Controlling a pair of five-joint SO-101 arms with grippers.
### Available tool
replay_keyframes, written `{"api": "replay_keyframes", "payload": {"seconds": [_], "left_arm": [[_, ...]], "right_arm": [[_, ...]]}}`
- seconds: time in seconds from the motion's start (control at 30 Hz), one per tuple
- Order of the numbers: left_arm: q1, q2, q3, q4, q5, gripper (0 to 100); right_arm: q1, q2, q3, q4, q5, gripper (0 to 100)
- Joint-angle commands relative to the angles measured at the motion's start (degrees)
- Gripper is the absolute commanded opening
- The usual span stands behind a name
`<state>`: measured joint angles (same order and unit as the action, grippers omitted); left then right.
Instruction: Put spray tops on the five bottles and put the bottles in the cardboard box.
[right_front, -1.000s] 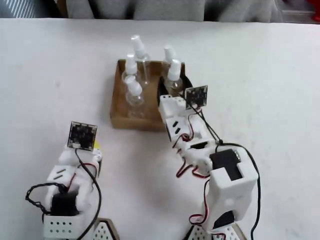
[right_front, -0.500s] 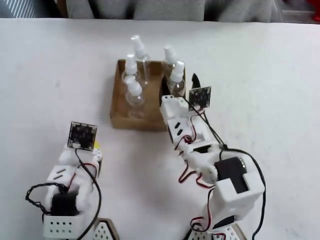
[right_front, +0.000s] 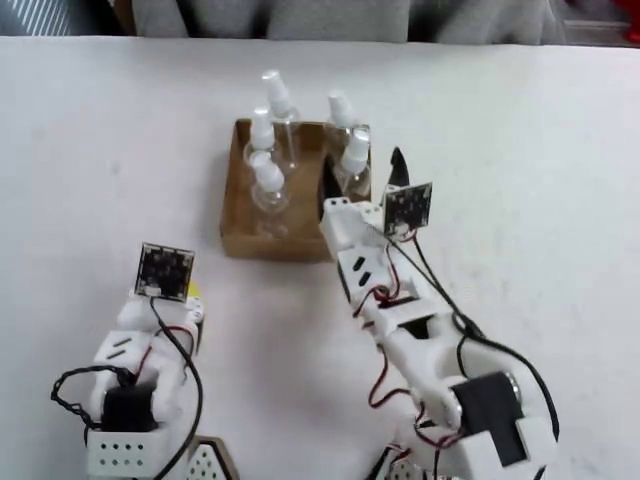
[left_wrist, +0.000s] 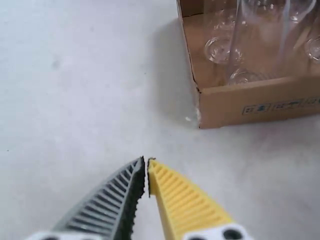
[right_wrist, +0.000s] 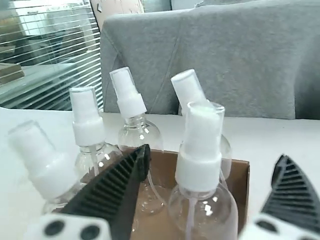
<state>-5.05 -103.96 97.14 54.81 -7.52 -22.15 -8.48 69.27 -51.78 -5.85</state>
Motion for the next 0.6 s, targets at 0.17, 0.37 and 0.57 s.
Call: {"api": "replay_keyframes", "payload": {"seconds": [0.17,0.37,0.57], "left_arm": [[-0.48,-0.48,-0.09,-0.35,-0.44,2],[-0.48,-0.48,-0.09,-0.35,-0.44,2],[-0.48,-0.48,-0.09,-0.44,-0.44,2]], "right_arm": [[1.1,-15.96,9.23,0.31,0.35,33.3],[5.76,-31.69,14.15,12.44,0.09,19.0],[8.4,-48.13,17.58,28.18,0.0,1.9]]}}
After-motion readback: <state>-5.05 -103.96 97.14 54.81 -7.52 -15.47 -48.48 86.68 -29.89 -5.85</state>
